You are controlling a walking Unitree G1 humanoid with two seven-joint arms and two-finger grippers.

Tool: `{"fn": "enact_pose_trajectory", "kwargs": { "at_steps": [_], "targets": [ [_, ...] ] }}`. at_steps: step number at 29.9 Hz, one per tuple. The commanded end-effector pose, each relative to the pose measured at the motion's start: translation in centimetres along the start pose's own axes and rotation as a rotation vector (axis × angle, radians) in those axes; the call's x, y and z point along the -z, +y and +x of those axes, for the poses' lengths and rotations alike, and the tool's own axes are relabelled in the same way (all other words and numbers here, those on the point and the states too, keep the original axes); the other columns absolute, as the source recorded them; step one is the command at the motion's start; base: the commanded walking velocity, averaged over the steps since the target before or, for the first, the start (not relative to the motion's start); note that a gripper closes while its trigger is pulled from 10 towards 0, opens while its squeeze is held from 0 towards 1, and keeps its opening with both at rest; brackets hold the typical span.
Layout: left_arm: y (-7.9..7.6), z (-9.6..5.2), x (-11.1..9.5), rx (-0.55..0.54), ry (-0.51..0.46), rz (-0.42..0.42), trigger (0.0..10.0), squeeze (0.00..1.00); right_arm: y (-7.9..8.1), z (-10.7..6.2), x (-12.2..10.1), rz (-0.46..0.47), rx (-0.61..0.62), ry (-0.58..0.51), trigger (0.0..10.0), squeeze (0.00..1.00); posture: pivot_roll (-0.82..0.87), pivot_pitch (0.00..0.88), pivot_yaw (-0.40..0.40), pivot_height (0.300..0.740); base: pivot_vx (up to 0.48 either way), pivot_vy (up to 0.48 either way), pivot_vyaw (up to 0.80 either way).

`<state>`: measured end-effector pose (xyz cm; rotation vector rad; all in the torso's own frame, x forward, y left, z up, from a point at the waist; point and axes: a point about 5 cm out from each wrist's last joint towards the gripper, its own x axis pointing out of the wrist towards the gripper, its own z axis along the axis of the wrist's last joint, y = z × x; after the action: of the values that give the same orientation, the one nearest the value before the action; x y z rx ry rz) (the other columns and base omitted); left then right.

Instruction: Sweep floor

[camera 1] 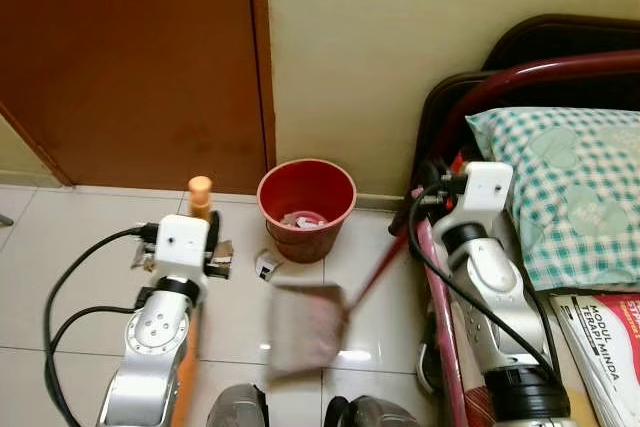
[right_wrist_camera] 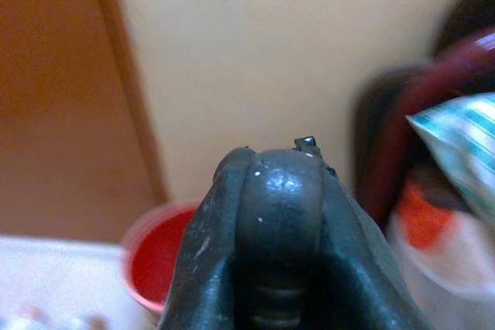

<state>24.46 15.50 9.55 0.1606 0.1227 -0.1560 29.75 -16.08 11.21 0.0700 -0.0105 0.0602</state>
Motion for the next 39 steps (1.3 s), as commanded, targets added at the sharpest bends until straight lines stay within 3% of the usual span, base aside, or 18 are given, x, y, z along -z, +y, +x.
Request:
{"fn": "enact_pose_trajectory", "kwargs": {
  "at_steps": [1, 9, 10, 15, 21, 22, 28, 35, 39],
  "targets": [
    [-2.1, 0.2, -1.6, 0.133, -0.035, -0.072, 10.0, 0.0, -1.2, 0.0, 0.0, -0.032, 0.065, 0.002, 10.0, 0.0, 0.07, 0.121, -0.062, 0.74, 0.0, 0.0, 0.0],
    [-4.2, -0.4, -3.1, 0.32, -0.034, -0.129, 10.0, 0.0, -1.8, 0.2, 0.9, -0.093, 0.125, 0.04, 10.0, 0.0, 0.07, 0.138, -0.055, 0.74, 0.0, 0.0, 0.0],
    [-5.0, -0.6, -3.6, 0.404, -0.048, -0.154, 10.0, 0.0, -1.9, 0.5, 1.2, -0.097, 0.148, 0.051, 10.0, 0.0, 0.07, 0.143, -0.054, 0.74, 0.0, 0.0, 0.0],
    [-5.3, -0.6, -5.0, 0.455, -0.09, -0.228, 10.0, 0.0, -1.6, 1.0, 1.3, -0.099, 0.151, 0.056, 10.0, 0.0, 0.07, 0.147, -0.052, 0.74, 0.0, 0.0, 0.0],
    [-3.5, 0.2, -7.2, 0.363, -0.191, -0.22, 10.0, 0.0, -0.7, 1.6, 1.8, -0.11, 0.137, 0.08, 10.0, 0.0, 0.07, 0.156, -0.05, 0.74, 0.0, 0.0, 0.0],
    [-2.4, 0.6, -8.1, 0.302, -0.233, -0.189, 10.0, 0.0, -0.2, 1.7, 2.0, -0.113, 0.125, 0.084, 10.0, 0.0, 0.08, 0.157, -0.052, 0.74, 0.0, 0.0, 0.0],
    [0.7, 1.4, -10.1, 0.135, -0.331, -0.131, 10.0, 0.0, 0.9, 1.9, 2.5, -0.122, 0.088, 0.093, 10.0, 0.0, 0.09, 0.161, -0.056, 0.74, 0.0, 0.0, 0.0],
    [2.3, 1.2, -9.0, 0.043, -0.305, -0.073, 10.0, 0.0, 0.6, 1.9, 2.2, -0.125, 0.084, 0.078, 10.0, 0.0, 0.09, 0.162, -0.058, 0.74, 0.0, 0.0, 0.0],
    [3.1, 0.6, -8.3, -0.041, -0.282, -0.008, 10.0, 0.0, -0.6, 1.3, 2.2, -0.14, 0.111, 0.074, 10.0, 0.0, 0.09, 0.162, -0.058, 0.74, 0.0, 0.0, 0.0]
  ]
}}
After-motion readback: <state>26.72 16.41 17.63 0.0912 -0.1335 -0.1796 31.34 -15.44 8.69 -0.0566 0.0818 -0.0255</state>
